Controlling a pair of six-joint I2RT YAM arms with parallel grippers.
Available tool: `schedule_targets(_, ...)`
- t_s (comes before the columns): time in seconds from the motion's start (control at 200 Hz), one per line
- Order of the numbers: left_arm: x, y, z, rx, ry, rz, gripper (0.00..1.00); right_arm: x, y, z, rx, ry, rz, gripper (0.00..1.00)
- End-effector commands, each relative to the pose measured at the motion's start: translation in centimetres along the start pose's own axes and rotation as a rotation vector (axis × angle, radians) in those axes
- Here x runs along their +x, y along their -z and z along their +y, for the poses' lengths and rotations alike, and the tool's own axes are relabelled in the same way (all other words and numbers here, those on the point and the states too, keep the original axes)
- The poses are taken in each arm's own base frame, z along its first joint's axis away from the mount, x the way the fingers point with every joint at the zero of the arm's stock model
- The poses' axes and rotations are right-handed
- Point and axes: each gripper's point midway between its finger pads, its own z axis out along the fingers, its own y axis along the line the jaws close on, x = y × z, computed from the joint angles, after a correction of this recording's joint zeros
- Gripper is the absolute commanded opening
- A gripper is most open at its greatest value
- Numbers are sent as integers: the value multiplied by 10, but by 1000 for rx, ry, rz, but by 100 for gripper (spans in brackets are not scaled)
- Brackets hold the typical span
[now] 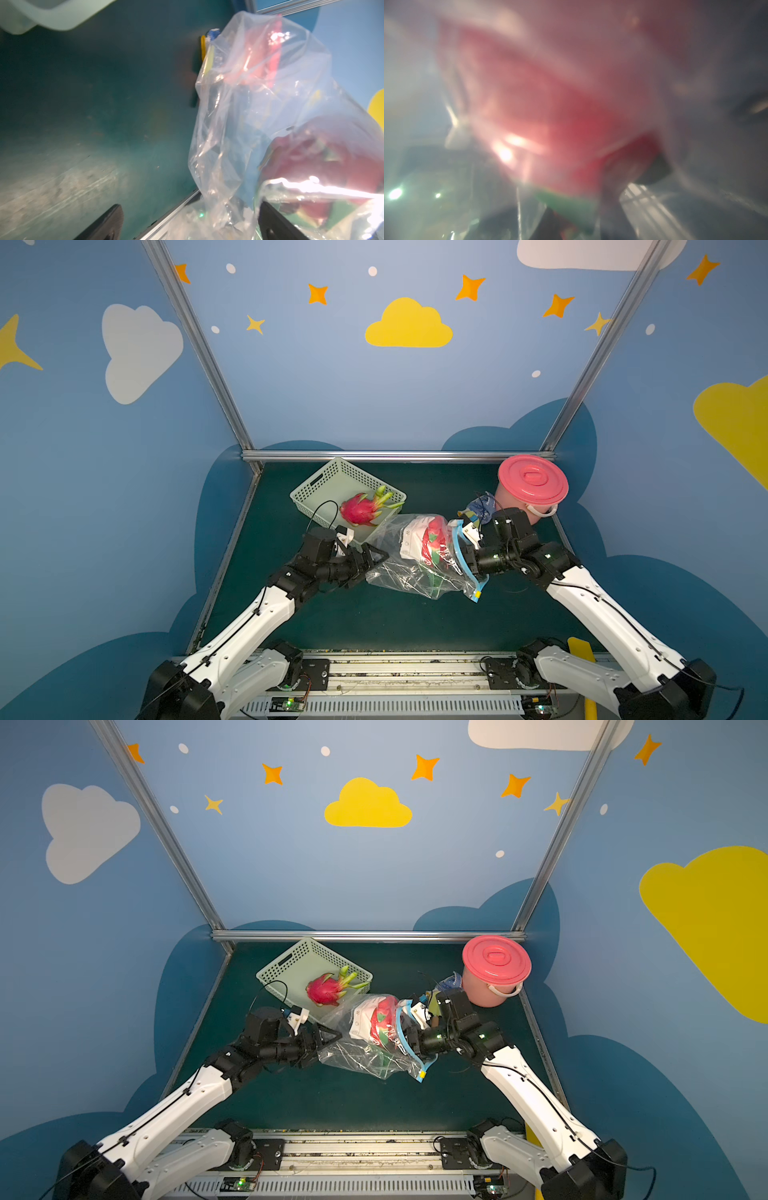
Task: Open the zip-top bag and take out the dragon fruit
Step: Pick up the dragon fruit from the zipper food storage bag.
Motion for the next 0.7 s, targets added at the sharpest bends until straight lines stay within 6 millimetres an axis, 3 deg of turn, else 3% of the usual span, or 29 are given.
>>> schedule_targets(0.0, -13, 8, -41, 152, -54, -53, 100, -11, 10, 36, -131, 79, -33, 0)
schedule_targets(0.155, -14, 8, -59, 217, -75, -58, 100, -18, 11, 37, -157, 60, -51, 0)
schedule_targets(0.265, -13, 8, -66, 245, -74, -47, 92, -23, 11, 37, -164, 53, -59, 0)
schedule_targets(0.32, -12, 6, -67, 236, -75, -34, 67, -25, 10, 35, -165, 48, -64, 0)
schedule_targets(0.38, -14, 7, -64, 190, -78, -46, 20, -25, 9, 34, -168, 42, -68, 0)
schedule_targets(0.456, -20, 10, -58, 117, -80, -82, 4, -25, 9, 30, -158, 32, -74, 0)
schedule_targets(0.596, -33, 30, -29, -109, -77, -191, 3, -25, 16, 13, -86, -7, -118, 0)
schedule_targets(0.691, -35, 54, 9, -345, -45, -246, 3, -29, 28, -7, -18, -51, -193, 0)
